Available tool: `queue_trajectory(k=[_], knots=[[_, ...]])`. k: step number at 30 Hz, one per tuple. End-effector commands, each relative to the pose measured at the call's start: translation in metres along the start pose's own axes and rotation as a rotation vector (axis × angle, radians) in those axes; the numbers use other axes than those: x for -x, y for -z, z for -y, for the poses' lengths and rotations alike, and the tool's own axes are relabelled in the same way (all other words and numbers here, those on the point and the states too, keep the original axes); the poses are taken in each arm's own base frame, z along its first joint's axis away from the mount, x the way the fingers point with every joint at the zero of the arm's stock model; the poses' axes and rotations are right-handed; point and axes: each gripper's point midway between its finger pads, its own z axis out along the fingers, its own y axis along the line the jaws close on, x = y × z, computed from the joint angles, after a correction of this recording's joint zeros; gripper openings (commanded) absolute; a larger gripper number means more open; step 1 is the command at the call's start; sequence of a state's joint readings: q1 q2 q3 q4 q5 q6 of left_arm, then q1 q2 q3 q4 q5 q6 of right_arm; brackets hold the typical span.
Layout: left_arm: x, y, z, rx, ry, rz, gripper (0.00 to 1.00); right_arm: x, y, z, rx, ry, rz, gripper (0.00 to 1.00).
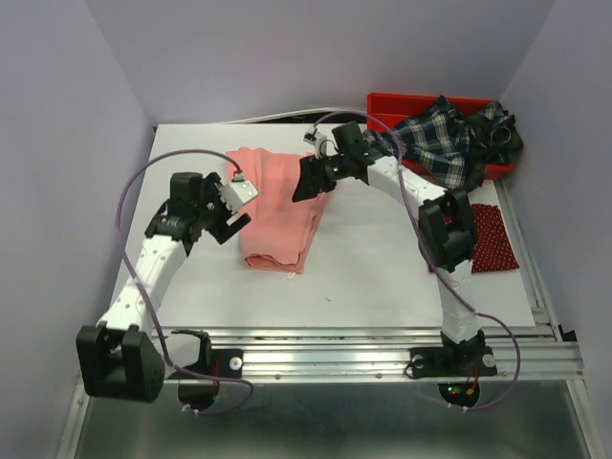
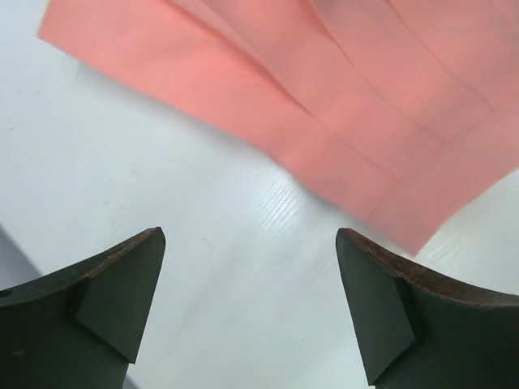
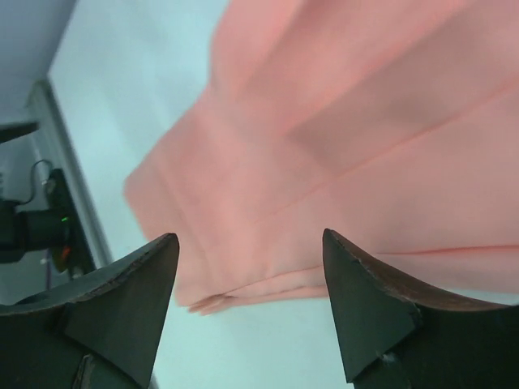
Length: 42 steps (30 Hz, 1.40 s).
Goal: Fold and stack the skirts
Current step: Fold the skirt
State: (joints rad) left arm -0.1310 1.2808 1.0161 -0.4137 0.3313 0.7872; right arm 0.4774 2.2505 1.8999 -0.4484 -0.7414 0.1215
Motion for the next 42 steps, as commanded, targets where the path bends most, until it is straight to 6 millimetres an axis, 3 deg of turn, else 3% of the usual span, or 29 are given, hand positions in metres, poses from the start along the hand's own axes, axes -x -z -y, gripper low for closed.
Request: queue_trajectory(k=[1, 3, 4, 5, 7, 8, 9, 13, 16, 17, 18, 20, 25, 30, 33, 35, 36, 37, 39, 42], knots=[[-0.05, 0.009, 0.001, 0.112, -0.416, -0.092, 0.99, -0.01, 0.007, -0.087, 0.205, 0.077, -0.03, 0.75], [-0.071, 0.007, 0.01, 0.133, -0.569, -0.111, 0.98, -0.028, -0.005, -0.111, 0.265, 0.085, -0.08, 0.73], [-0.062, 0.012, 0.001, 0.177, -0.612, -0.093, 0.98, -0.035, -0.011, -0.116, 0.276, 0.084, -0.098, 0.73], [-0.08, 0.004, 0.014, 0.154, -0.634, -0.108, 0.98, -0.042, -0.018, -0.121, 0.284, 0.085, -0.116, 0.73], [-0.082, 0.0, 0.022, 0.16, -0.693, -0.069, 0.98, -0.055, -0.031, -0.129, 0.316, 0.063, -0.15, 0.71], [-0.081, -0.001, 0.024, 0.167, -0.705, -0.049, 0.98, -0.062, -0.038, -0.137, 0.331, 0.029, -0.172, 0.69], [-0.075, -0.001, 0.022, 0.195, -0.721, -0.016, 0.98, -0.058, -0.043, -0.137, 0.341, 0.03, -0.15, 0.68], [-0.069, 0.002, 0.034, 0.261, -0.78, 0.09, 0.98, -0.07, -0.066, -0.14, 0.403, -0.064, -0.163, 0.63], [-0.065, 0.009, 0.031, 0.312, -0.721, 0.122, 0.98, -0.063, -0.074, -0.153, 0.484, -0.164, -0.121, 0.57], [-0.064, 0.013, 0.026, 0.338, -0.676, 0.118, 0.98, -0.075, -0.076, -0.151, 0.489, -0.276, -0.147, 0.54], [-0.066, 0.016, 0.025, 0.345, -0.576, 0.121, 0.98, -0.064, -0.075, -0.156, 0.536, -0.237, -0.085, 0.54], [-0.062, 0.025, 0.015, 0.372, -0.475, 0.128, 0.98, -0.071, -0.074, -0.157, 0.553, -0.338, -0.083, 0.5], [-0.053, 0.049, -0.004, 0.413, -0.234, 0.178, 0.95, -0.045, -0.059, -0.176, 0.65, -0.339, 0.045, 0.47], [-0.05, 0.066, -0.015, 0.468, -0.167, 0.204, 0.95, -0.015, -0.043, -0.196, 0.714, -0.379, 0.109, 0.48], [-0.062, 0.065, -0.014, 0.486, -0.179, 0.179, 0.95, -0.01, -0.053, -0.198, 0.733, -0.42, 0.108, 0.47], [-0.063, 0.064, -0.02, 0.504, -0.168, 0.176, 0.96, -0.019, -0.07, -0.181, 0.687, -0.516, 0.081, 0.47], [-0.067, 0.06, -0.022, 0.489, -0.131, 0.162, 0.96, -0.025, -0.073, -0.184, 0.702, -0.559, 0.065, 0.47], [-0.061, 0.064, -0.028, 0.496, -0.114, 0.173, 0.96, -0.038, -0.083, -0.173, 0.693, -0.597, 0.04, 0.47], [-0.062, 0.063, -0.033, 0.484, -0.055, 0.169, 0.96, -0.059, -0.096, -0.176, 0.695, -0.632, -0.013, 0.46], [-0.06, 0.059, -0.04, 0.463, -0.02, 0.162, 0.96, -0.095, -0.122, -0.165, 0.655, -0.673, -0.086, 0.44]])
